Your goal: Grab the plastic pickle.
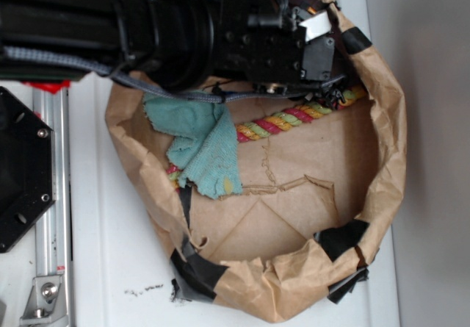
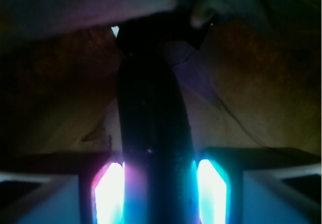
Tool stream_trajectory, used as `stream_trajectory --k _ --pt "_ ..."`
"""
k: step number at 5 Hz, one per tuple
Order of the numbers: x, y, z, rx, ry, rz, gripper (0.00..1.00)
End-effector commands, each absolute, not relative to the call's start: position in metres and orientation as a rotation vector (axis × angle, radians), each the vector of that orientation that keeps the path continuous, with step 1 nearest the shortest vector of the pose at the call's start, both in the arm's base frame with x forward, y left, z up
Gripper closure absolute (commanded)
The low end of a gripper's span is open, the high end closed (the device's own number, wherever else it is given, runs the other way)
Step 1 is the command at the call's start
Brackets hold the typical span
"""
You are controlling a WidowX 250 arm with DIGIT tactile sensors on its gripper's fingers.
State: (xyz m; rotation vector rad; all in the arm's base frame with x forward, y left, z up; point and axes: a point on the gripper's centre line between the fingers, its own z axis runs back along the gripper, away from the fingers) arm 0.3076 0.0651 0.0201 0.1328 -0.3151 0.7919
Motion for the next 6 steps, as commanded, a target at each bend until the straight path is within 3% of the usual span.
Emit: stream_trajectory --k 1,2,3,4,5,6 --pt "0.283 0.038 0.109 -0.038 -0.389 0.538 1.0" --pt "0.284 0.02 0.137 -0.026 -0.351 0.33 1.0" --pt "0.288 0.011 0.143 0.201 -0.237 0.203 1.0" --pt "0.285 -0.002 0.143 0.171 -0.185 0.1 1.0" --pt "0.282 -0.01 0.144 0.113 -0.17 0.064 1.0" --pt "0.283 -0.008 0.142 0.104 -0.168 0.094 1.0"
